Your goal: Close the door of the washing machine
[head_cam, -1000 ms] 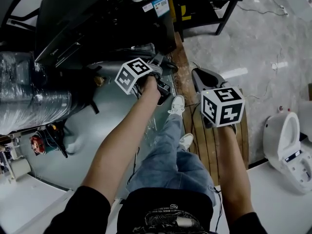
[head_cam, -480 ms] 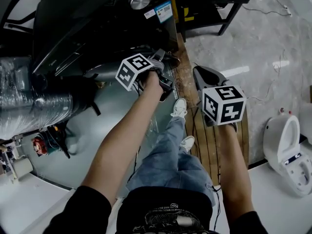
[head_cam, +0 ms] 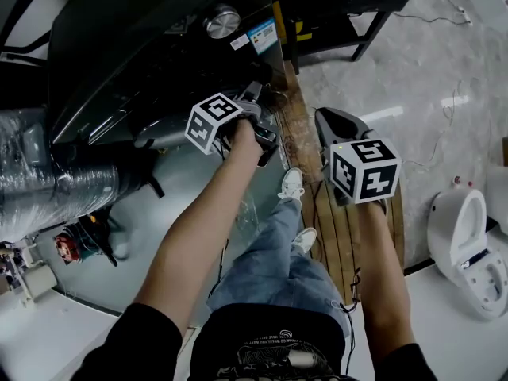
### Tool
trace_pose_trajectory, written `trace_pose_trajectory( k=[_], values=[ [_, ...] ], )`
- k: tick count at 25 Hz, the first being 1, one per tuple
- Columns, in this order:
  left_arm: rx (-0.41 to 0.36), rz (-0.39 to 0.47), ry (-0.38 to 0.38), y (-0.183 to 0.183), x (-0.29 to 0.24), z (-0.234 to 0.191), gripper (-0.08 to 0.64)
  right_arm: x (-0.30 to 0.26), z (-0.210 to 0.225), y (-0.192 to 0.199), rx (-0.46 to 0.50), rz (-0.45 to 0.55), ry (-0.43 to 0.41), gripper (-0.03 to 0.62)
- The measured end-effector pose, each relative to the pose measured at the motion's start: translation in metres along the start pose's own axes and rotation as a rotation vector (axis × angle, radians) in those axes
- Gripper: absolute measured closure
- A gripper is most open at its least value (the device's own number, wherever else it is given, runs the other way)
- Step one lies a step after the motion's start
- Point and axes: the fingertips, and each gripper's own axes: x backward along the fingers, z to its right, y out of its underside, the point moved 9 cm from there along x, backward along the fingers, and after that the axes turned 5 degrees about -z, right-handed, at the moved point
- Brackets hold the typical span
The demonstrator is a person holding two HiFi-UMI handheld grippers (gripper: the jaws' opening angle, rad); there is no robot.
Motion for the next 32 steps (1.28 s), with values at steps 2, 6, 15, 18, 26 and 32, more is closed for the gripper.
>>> trace_pose_trajectory(
  k=[2, 6, 15, 18, 26, 32],
  values=[
    [0.012, 0.008, 0.010, -0.004, -0.003, 0.002, 0.242, -0.006, 0.000, -0.003, -0.003, -0.006, -0.006, 0.569],
    [0.004, 0.008, 0.020, -0.014, -0.011, 0.007, 0.240, -0.019, 0.002, -0.008, -0.005, -0.018, -0.012, 0.569],
    [-0.042, 0.022, 0.036, -0.031, -0.022, 0.016, 0.241, -0.034, 0.006, -0.023, -0.018, -0.009, -0.021, 0.569],
    [-0.083, 0.012, 0.029, -0.034, -0.023, 0.017, 0.242, -0.038, 0.006, -0.025, -0.018, -0.009, -0.027, 0.569],
    [-0.064, 0.005, 0.011, -0.034, -0.027, 0.019, 0.242, -0.038, 0.009, -0.022, -0.019, -0.024, -0.027, 0.569],
    [-0.019, 0.031, 0.005, -0.031, -0.031, 0.019, 0.241, -0.035, 0.015, -0.022, -0.019, -0.025, -0.019, 0.569]
  ],
)
